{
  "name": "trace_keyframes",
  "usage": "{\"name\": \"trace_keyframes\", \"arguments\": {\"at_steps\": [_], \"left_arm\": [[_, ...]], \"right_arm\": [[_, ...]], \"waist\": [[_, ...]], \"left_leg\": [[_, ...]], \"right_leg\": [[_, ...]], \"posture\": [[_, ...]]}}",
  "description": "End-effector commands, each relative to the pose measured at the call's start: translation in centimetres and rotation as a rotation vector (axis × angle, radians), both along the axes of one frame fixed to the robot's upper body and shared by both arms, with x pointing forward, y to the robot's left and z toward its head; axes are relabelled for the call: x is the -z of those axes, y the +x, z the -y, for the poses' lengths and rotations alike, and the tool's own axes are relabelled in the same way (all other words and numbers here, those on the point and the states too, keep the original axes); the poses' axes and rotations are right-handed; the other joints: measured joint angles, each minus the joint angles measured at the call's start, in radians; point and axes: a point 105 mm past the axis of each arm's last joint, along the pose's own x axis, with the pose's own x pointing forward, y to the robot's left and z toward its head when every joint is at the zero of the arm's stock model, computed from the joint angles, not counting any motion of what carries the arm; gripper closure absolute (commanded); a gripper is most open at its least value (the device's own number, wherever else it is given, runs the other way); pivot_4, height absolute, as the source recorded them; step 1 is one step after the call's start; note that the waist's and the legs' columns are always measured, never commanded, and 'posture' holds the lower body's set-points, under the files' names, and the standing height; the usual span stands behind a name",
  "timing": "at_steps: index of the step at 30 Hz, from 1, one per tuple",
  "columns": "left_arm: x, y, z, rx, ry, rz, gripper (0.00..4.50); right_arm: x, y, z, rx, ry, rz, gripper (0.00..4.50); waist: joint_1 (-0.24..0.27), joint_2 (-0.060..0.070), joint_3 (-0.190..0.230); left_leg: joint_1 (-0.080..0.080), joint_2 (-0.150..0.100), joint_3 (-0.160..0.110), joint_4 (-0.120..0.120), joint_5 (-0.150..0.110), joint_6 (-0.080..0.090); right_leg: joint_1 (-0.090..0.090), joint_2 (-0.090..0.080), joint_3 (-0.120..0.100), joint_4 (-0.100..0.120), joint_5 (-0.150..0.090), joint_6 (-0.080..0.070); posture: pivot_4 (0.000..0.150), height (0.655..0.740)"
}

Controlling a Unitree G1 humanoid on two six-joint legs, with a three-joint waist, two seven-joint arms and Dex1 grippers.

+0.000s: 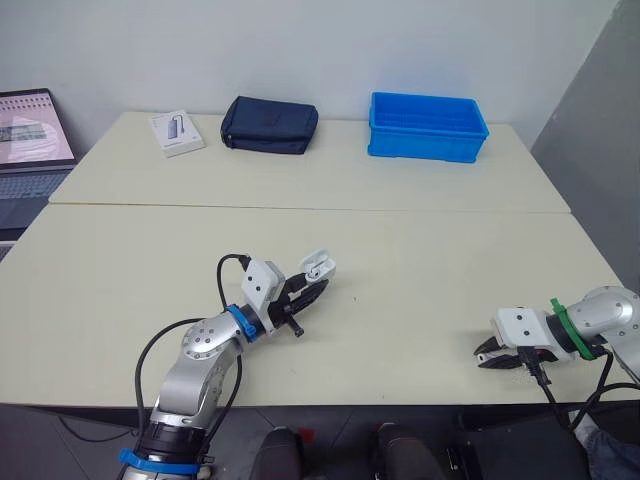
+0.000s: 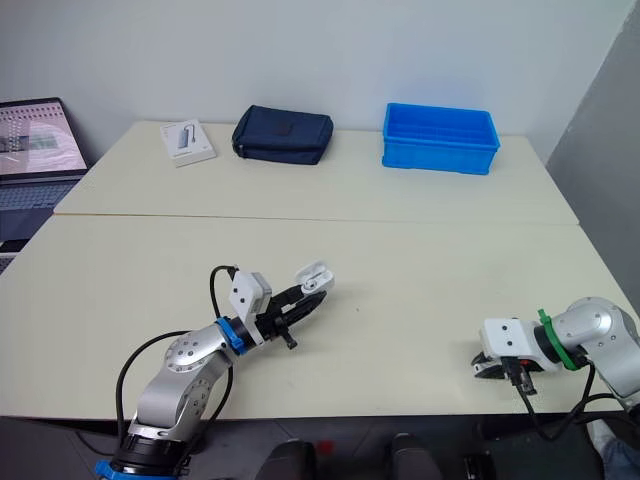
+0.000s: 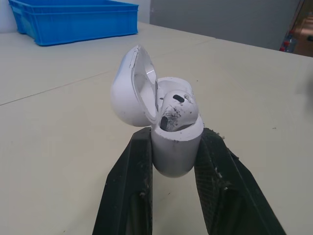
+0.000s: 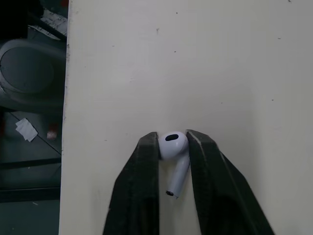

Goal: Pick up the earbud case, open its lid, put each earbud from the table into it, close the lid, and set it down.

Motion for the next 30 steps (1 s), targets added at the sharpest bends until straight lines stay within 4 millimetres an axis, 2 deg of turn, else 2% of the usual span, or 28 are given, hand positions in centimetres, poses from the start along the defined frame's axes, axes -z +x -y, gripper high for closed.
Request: {"name": "trace_keyframes", "arguments": {"at_steps": [1, 2, 6, 10, 13, 16, 21, 30], "left_arm": [[-1.9, -0.3, 0.4, 0.024, -0.011, 0.068, 3.69], [-1.8, -0.3, 0.4, 0.025, -0.011, 0.068, 3.69], [-1.7, -0.3, 0.5, 0.029, -0.011, 0.065, 3.69], [-1.6, -0.3, 0.6, 0.033, -0.011, 0.063, 3.69], [-1.5, -0.3, 0.5, 0.035, -0.009, 0.058, 3.69], [-1.4, -0.4, 0.7, 0.039, -0.009, 0.052, 3.69], [-1.3, -0.4, 1.0, 0.048, -0.010, 0.048, 3.69], [-1.1, -0.3, 1.0, 0.041, -0.008, 0.045, 3.69]], "right_arm": [[1.2, -0.1, 0.9, 0.010, -0.046, 0.003, 2.39], [1.1, 0.0, 0.9, 0.008, -0.043, 0.014, 2.06], [-0.3, 0.0, 0.4, 0.009, 0.002, 0.053, 2.05], [-2.7, -0.6, -0.1, 0.009, 0.005, 0.089, 2.05], [-3.9, -1.5, -0.5, 0.045, -0.051, 0.065, 2.05], [-4.4, -1.1, -0.1, 0.121, -0.224, 0.141, 2.05], [-3.9, -0.8, -1.4, 0.116, -0.302, 0.150, 2.05], [-2.2, 0.2, -2.0, 0.102, -0.352, 0.108, 2.05]], "waist": [[0.000, 0.000, 0.000], [0.000, 0.000, 0.000], [0.001, 0.000, 0.000], [0.003, 0.001, 0.000], [0.005, 0.002, 0.000], [0.005, 0.002, 0.000], [0.005, 0.002, 0.000], [0.007, 0.002, 0.000]], "left_leg": [[0.000, 0.000, 0.000, 0.000, 0.000, 0.000], [0.001, 0.000, 0.000, 0.000, 0.000, 0.000], [0.001, 0.000, 0.000, 0.000, 0.000, 0.000], [0.000, 0.000, 0.000, -0.001, 0.000, 0.000], [0.001, 0.000, 0.000, -0.001, 0.000, 0.000], [0.001, 0.001, 0.000, -0.001, 0.000, 0.000], [0.001, 0.000, 0.001, -0.001, 0.000, 0.000], [-0.003, 0.000, 0.001, -0.001, 0.000, 0.000]], "right_leg": [[0.000, 0.000, 0.000, 0.000, 0.000, 0.000], [0.000, 0.000, 0.000, 0.000, 0.000, 0.000], [0.001, 0.000, 0.000, 0.000, 0.000, 0.000], [0.000, 0.000, 0.000, 0.000, 0.000, 0.000], [0.000, 0.000, 0.000, 0.001, 0.000, 0.000], [-0.001, 0.000, 0.000, 0.001, -0.001, -0.001], [-0.001, 0.000, 0.001, 0.000, -0.001, -0.001], [-0.004, 0.000, 0.000, 0.000, 0.000, 0.000]], "posture": [[0.150, 0.7400], [0.150, 0.7400], [0.150, 0.7400], [0.150, 0.7400], [0.150, 0.7400], [0.150, 0.7400], [0.150, 0.7400], [0.150, 0.7400]]}}
